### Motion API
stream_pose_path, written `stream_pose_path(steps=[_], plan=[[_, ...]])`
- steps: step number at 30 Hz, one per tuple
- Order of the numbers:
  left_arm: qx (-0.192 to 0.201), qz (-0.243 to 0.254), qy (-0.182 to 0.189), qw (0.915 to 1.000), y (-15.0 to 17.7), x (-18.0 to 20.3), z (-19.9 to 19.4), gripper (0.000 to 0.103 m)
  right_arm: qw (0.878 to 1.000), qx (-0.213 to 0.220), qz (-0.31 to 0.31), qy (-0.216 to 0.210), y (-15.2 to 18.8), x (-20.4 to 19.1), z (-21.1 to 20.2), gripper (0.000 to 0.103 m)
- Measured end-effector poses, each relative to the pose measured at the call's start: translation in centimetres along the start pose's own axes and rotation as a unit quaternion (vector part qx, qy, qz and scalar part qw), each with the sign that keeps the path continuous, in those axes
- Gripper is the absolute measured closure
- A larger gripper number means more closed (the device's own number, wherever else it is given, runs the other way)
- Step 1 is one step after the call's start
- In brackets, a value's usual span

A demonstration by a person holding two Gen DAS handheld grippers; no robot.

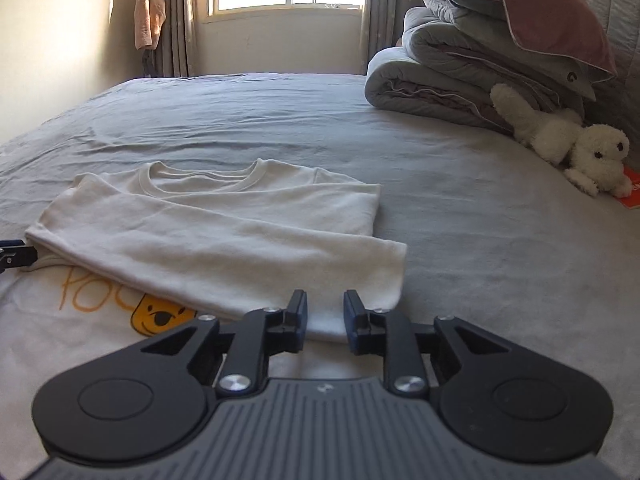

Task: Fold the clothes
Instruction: 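Move both open grippers along the sweatshirt to its hem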

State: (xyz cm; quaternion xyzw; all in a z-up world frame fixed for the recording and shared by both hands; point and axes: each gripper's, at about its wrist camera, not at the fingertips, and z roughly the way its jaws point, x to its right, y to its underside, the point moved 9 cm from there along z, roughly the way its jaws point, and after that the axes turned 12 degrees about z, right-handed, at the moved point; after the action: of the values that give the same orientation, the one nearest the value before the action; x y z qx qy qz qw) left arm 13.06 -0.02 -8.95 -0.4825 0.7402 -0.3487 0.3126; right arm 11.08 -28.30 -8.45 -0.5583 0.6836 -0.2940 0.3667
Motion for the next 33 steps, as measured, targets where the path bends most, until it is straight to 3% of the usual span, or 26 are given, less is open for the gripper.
stream_pose_path(steps=[3,12,14,20,26,33], plan=[[-0.011,-0.021,0.012,0.9996,1.0,0.0,-1.4,0.074,1.0,0.005,-0.001,-0.003,0.2,0.1,-1.5,0.061],[-0.025,-0.029,0.023,0.999,3.8,1.1,-5.5,0.071,1.0,-0.012,0.006,-0.016,2.9,1.7,-5.8,0.057],[-0.028,-0.03,0.023,0.9989,4.7,1.2,-6.4,0.066,1.0,-0.021,0.011,-0.019,3.6,2.3,-6.7,0.056],[-0.033,-0.046,0.042,0.9975,6.9,1.2,-8.9,0.066,0.998,-0.056,0.016,-0.008,6.0,4.9,-8.6,0.055],[-0.038,-0.066,0.074,0.9943,9.0,1.2,-11.5,0.066,0.998,-0.067,0.009,-0.008,8.1,7.5,-11.7,0.042],[-0.081,-0.075,0.099,0.989,10.3,1.0,-13.6,0.066,0.994,-0.108,0.026,0.012,8.7,7.6,-13.0,0.041]])
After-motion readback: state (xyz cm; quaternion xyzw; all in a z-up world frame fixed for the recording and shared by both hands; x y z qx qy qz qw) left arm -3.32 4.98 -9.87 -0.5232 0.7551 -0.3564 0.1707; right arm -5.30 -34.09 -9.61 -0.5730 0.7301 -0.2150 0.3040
